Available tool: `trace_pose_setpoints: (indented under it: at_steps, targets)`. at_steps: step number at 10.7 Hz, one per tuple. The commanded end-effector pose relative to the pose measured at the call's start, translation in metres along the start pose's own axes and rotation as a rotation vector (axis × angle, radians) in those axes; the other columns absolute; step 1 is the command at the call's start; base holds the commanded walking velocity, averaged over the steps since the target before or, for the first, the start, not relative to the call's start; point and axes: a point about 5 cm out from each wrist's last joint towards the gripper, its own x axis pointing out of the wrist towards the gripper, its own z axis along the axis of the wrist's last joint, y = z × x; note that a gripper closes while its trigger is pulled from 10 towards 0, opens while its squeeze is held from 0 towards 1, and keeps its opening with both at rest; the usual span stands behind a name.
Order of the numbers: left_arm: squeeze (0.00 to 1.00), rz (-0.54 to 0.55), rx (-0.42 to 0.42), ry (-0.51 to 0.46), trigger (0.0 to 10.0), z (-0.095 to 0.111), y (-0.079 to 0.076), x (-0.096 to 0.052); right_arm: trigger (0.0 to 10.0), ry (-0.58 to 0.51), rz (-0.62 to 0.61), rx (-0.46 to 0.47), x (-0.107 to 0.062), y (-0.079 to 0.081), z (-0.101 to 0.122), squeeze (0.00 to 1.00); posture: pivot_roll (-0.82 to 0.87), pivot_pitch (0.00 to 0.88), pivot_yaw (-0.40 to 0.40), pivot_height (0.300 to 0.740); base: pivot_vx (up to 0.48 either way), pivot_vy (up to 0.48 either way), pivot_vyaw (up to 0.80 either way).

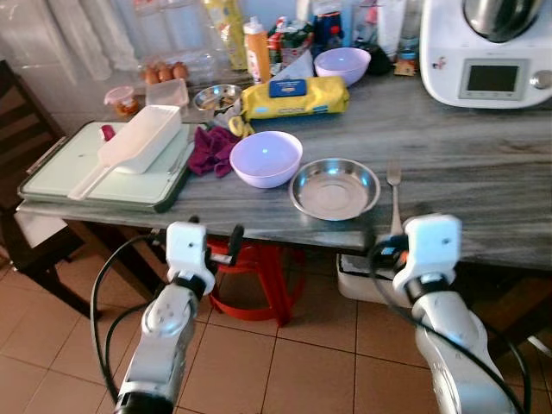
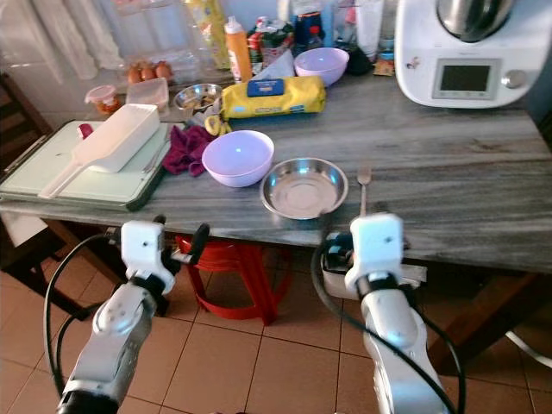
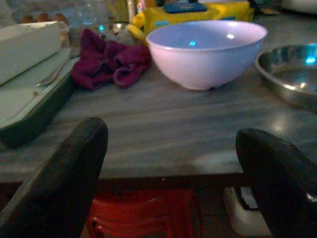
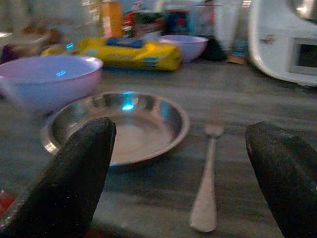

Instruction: Setting the table

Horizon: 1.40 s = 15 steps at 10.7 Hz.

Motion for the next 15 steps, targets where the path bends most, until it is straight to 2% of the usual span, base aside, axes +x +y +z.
trace_pose_setpoints:
  at_steps: [1, 2, 4, 5, 7, 9, 11, 15]
  targets:
    - [0.0, 0.027, 0.019, -0.009, 10.0, 0.001, 0.006, -0.004, 10.0, 0.015, -0.073, 0.012, -0.002, -0.008, -0.006, 0.0, -0.18, 0.078, 0.137, 0.74, 0.0, 0.0, 0.0]
    - [0.0, 0.073, -0.01, -0.006, 10.0, 0.0, 0.011, -0.005, 10.0, 0.046, -0.11, 0.026, -0.01, -0.018, -0.014, 0.0, -0.19, 0.082, 0.128, 0.74, 0.0, 0.0, 0.0]
    - [0.0, 0.122, -0.014, -0.001, 10.0, -0.004, 0.018, -0.009, 10.0, 0.107, -0.138, 0.049, -0.025, -0.028, -0.031, 0.0, -0.19, 0.093, 0.108, 0.74, 0.0, 0.0, 0.0]
    - [0.0, 0.148, -0.014, 0.013, 10.0, -0.009, 0.02, -0.016, 10.0, 0.13, -0.147, 0.072, -0.035, -0.03, -0.037, 0.0, -0.19, 0.104, 0.095, 0.74, 0.0, 0.0, 0.0]
    - [0.0, 0.167, -0.014, 0.029, 10.0, -0.014, 0.019, -0.023, 10.0, 0.14, -0.125, 0.064, -0.041, -0.026, -0.04, 0.0, -0.19, 0.127, 0.093, 0.74, 0.0, 0.0, 0.0]
    - [0.0, 0.162, 0.0, 0.025, 10.0, -0.012, 0.015, -0.022, 10.0, 0.111, -0.105, 0.076, -0.033, -0.022, -0.032, 0.0, -0.18, 0.132, 0.101, 0.74, 0.0, 0.0, 0.0]
    - [0.0, 0.131, 0.004, 0.028, 10.0, -0.012, 0.013, -0.015, 10.0, 0.077, -0.064, 0.045, -0.02, -0.016, -0.024, 0.0, -0.22, 0.128, 0.101, 0.74, 0.0, 0.0, -0.79]
    - [0.0, 0.105, -0.005, 0.014, 10.0, -0.005, -0.003, 0.005, 10.0, 0.046, -0.081, 0.05, -0.012, -0.017, -0.015, 0.0, -0.26, 0.11, 0.091, 0.74, 0.0, 0.0, -0.71]
